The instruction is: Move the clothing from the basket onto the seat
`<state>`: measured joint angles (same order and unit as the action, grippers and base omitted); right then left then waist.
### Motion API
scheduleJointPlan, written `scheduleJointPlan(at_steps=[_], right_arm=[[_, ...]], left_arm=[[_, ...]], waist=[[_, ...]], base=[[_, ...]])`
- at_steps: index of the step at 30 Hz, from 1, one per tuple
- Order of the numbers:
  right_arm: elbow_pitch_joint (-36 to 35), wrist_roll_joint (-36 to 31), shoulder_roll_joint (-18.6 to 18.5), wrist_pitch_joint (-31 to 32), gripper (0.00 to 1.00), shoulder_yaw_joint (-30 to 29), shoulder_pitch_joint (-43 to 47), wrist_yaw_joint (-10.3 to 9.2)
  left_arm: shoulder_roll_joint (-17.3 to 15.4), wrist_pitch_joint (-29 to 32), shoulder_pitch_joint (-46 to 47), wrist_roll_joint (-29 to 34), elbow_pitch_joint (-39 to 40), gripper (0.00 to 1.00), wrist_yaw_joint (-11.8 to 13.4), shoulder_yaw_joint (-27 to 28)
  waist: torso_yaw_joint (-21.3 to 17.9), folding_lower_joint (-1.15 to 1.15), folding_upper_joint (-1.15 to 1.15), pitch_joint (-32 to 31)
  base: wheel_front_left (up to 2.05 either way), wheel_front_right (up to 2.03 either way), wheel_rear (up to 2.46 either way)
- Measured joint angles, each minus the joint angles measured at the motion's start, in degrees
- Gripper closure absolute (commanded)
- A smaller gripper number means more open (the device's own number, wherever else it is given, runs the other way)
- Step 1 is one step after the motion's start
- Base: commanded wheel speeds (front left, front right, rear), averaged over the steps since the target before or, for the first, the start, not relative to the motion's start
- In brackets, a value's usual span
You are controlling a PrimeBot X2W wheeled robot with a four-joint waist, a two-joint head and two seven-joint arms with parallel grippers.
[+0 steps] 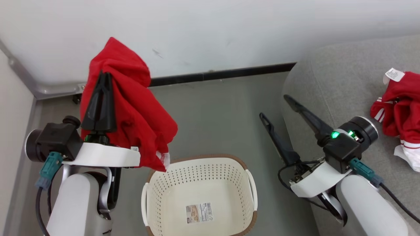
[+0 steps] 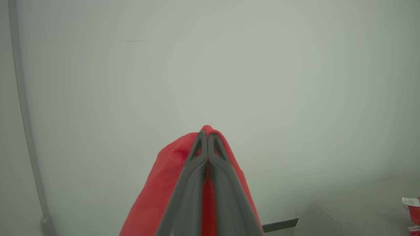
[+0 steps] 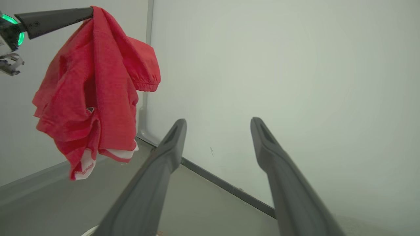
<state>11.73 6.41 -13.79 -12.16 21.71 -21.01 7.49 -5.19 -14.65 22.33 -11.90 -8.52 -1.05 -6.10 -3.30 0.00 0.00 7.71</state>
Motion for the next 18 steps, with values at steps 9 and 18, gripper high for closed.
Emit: scheduleJointPlan(at_steps=[9, 18], right_arm=[[0.6, 3.07, -2.6, 2.32, 0.0, 7.27, -0.14, 0.0], [2.03, 6.36, -3.26, 4.52, 0.0, 15.53, -2.42, 0.0]], left_arm=[[0.57, 0.0, -0.04, 0.02, -0.44, 1.0, -2.08, -2.8], [1.76, 0.0, -1.27, 0.54, -1.54, 1.0, -3.07, -6.71]], waist=[[1.55, 0.0, 0.0, -4.56], [3.03, 0.0, 0.0, -8.15]], base=[[0.0, 0.0, 0.0], [0.0, 0.0, 0.0]])
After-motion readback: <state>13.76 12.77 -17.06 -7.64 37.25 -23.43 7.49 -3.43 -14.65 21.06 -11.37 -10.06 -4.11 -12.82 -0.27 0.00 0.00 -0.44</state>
